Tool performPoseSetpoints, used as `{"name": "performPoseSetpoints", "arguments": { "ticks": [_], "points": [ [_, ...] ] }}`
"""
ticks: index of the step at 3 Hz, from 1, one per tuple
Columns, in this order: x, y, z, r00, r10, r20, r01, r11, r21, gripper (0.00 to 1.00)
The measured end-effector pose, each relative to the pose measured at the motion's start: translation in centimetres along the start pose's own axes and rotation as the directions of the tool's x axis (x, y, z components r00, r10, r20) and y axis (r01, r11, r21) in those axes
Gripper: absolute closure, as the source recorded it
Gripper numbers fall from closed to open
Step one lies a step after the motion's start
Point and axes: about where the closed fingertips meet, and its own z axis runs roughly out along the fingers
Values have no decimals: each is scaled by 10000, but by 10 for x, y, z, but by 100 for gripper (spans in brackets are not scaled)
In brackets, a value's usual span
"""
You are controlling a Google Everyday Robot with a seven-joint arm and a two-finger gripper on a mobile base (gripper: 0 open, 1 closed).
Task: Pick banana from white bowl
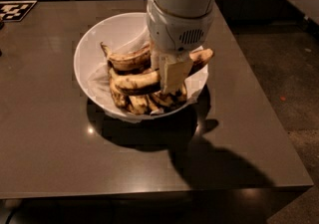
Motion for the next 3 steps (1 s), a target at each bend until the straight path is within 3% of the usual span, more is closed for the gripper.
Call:
{"name": "performPoseSetpoints", "arguments": {
  "ticks": [1, 3],
  "points": [
    [0, 14, -24, 9984, -59, 562, 43, 9996, 287, 100],
    [2, 46, -59, 9941, -271, 1052, 207, 9979, 610, 100]
  ]
}}
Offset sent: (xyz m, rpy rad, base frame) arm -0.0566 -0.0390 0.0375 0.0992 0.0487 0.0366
